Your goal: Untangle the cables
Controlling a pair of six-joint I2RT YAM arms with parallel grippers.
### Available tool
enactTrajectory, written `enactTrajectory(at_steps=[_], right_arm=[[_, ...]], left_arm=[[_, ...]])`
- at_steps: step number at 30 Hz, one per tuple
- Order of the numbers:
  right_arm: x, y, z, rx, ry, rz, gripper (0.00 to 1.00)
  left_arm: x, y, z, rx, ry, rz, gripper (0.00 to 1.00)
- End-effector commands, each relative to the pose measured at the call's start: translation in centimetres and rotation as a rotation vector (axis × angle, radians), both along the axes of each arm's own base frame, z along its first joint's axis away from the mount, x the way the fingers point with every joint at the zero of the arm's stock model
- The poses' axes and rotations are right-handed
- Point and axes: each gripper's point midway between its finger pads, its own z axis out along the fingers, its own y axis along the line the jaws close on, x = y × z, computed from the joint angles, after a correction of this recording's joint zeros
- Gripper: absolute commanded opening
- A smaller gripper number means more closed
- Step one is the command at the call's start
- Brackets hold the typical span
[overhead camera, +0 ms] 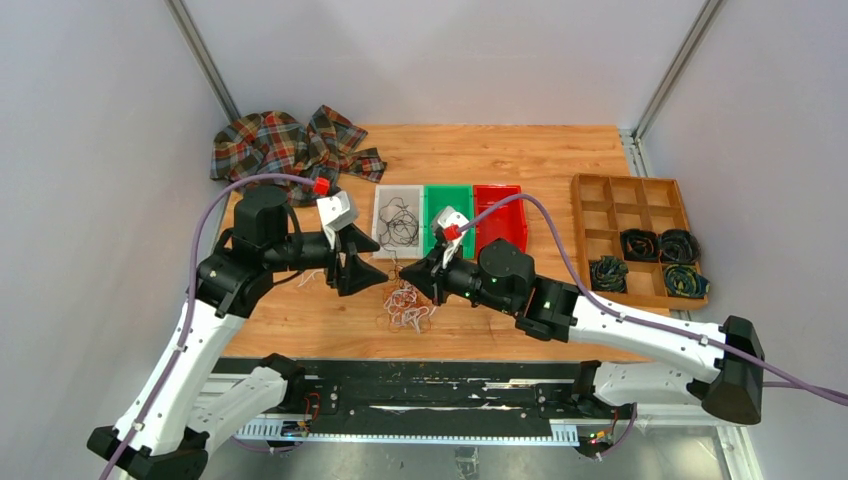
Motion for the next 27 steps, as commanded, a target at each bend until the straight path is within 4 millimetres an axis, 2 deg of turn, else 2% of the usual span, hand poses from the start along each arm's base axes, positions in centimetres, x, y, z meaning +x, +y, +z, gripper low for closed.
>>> enactTrajectory(at_steps=[1,7,12,15,19,21,27], right_arm=[[-0.9,0.9,2.5,0.030,-0.047,0.044,0.01],[-1.8,2.0,2.8,0.028,-0.049,0.093,0.01],[-2.7,2.8,3.9,0.052,-0.045,0.151,0.01],[-3.3,3.0,4.5,0.065,-0.046,0.179,0.01],[-3.2,2.8,4.2,0.050,-0.048,0.170,0.01],[-3.1,2.5,3.8,0.041,-0.046,0.164,0.01],[-3.0,2.0,3.0,0.022,-0.034,0.149,0.00]], left_arm=[[0.0,0.0,-1.6,0.055,-0.058,-0.062,0.69],[-0.2,0.0,-2.8,0.157,-0.166,-0.155,0.67],[-0.1,0.2,-4.4,0.226,-0.231,-0.196,0.60],[0.1,0.4,-4.8,0.246,-0.252,-0.194,0.47],[0.0,0.7,-4.4,0.250,-0.294,-0.191,0.19],[0.1,1.0,-4.1,0.259,-0.330,-0.180,0.14],[-0.4,1.4,-3.2,0.252,-0.391,-0.175,0.09]])
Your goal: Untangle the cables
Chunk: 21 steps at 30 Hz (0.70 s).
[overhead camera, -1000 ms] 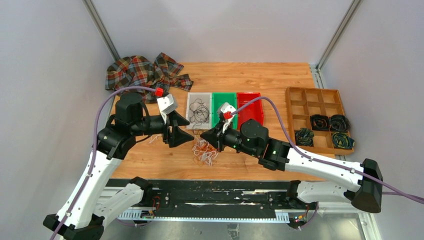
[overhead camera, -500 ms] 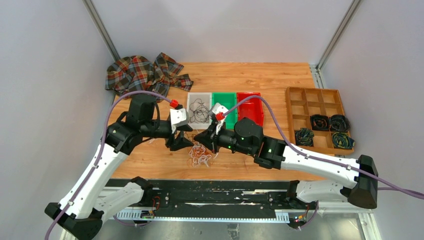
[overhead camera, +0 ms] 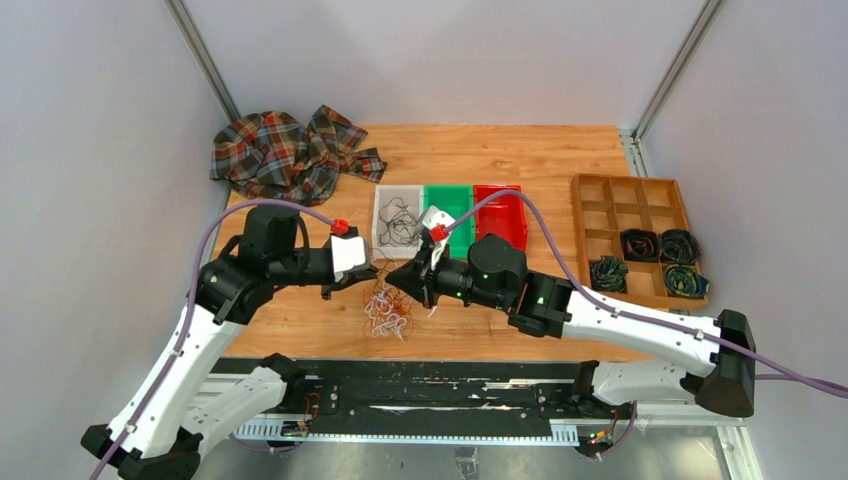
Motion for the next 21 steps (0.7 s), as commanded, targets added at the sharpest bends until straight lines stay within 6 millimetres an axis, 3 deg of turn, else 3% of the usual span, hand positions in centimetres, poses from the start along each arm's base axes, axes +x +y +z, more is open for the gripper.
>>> enactTrajectory(at_steps=[1,12,15,17,18,21], right_arm=[[-0.8,-0.3,1.2,0.020,-0.020,0.017,0.01],[-0.7,-0.5,0.5,-0.008,-0.015,0.009,0.02],[-0.1,-0.4,0.1,-0.012,-0.002,-0.028,0.25],[1.0,-0.7,0.2,0.015,0.005,-0.106,0.58],[1.6,-0.7,0.5,0.041,0.000,-0.150,0.68],[2.5,-0.6,2.0,0.097,-0.057,-0.240,0.73]], left_arm=[[-0.3,0.2,0.6,-0.005,-0.060,-0.012,0.07],[-0.5,0.2,2.1,-0.033,-0.075,-0.003,0.01],[0.7,0.2,3.7,-0.089,-0.077,0.086,0.01],[1.2,0.0,5.0,-0.142,-0.068,0.131,0.01],[1.4,-0.2,5.5,-0.165,-0.052,0.151,0.01],[2.5,-0.2,6.6,-0.204,0.027,0.252,0.01]])
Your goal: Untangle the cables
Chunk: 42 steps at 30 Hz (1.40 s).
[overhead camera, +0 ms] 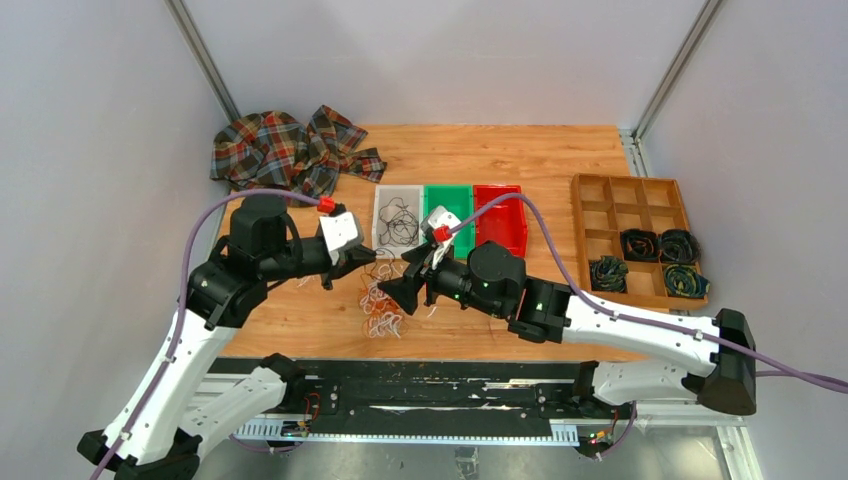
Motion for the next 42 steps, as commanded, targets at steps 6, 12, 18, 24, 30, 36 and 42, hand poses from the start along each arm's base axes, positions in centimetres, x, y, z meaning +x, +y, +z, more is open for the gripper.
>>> enactTrajectory(at_steps=[6,12,18,24,30,36,42], right_arm=[[4.5,-1.1,3.6,0.105,-0.110,-0.389,0.74],[5.0,-1.4,4.2,0.175,-0.118,-0.428,0.68],[5.0,-1.7,3.8,0.170,-0.110,-0.435,0.66],[5.6,-0.9,3.0,0.143,-0.111,-0.457,0.67],[5.8,1.5,1.6,0.124,-0.076,-0.437,0.70],[6.5,2.0,-1.9,0.056,-0.060,-0.472,0.66],[7.6,0.7,-5.6,0.008,-0.029,-0.508,0.58]], left_arm=[[1.2,-0.4,5.0,-0.178,0.093,0.170,0.01],[0.4,-0.1,5.5,-0.178,0.083,0.155,0.01],[0.1,-0.4,5.6,-0.183,0.102,0.132,0.01],[-0.9,-1.2,6.9,-0.217,0.134,0.074,0.01],[-0.4,-2.0,9.1,-0.235,0.121,0.044,0.01],[-0.2,-2.6,12.3,-0.278,0.106,0.020,0.01],[-1.5,-2.5,16.0,-0.341,0.080,-0.005,0.01]])
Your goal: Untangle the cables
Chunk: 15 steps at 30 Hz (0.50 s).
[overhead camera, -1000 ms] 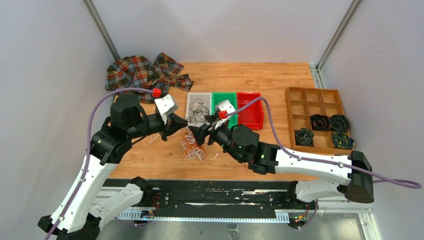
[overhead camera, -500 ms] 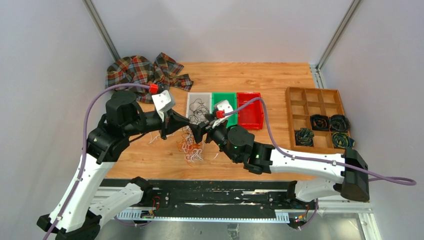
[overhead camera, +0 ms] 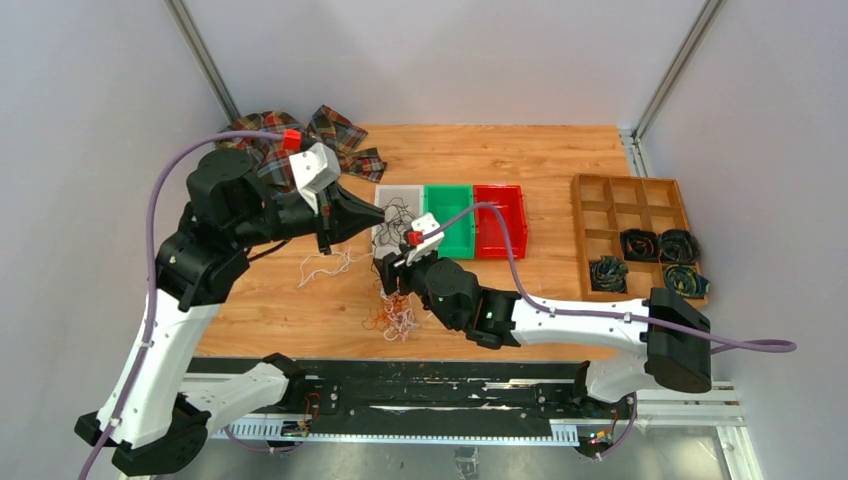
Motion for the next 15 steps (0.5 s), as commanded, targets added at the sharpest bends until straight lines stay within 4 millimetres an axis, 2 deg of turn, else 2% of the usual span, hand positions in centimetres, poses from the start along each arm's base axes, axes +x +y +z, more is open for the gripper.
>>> enactTrajectory(at_steps=[1,8,13,15], right_arm=[[1.2,-1.3,-2.2,0.013,0.032,-0.062,0.57],[0.8,-2.6,-7.3,-0.051,0.096,-0.063,0.52],[0.3,-3.3,-9.8,-0.077,0.136,-0.069,0.51],[0.2,-3.7,-10.7,-0.087,0.147,-0.073,0.53]], left_arm=[[-2.0,0.1,4.1,-0.080,-0.060,-0.043,0.01],[-1.8,1.4,8.9,-0.114,-0.222,0.030,0.01],[-1.0,2.6,13.0,-0.136,-0.353,0.114,0.01],[-0.7,3.3,15.2,-0.153,-0.423,0.161,0.01]])
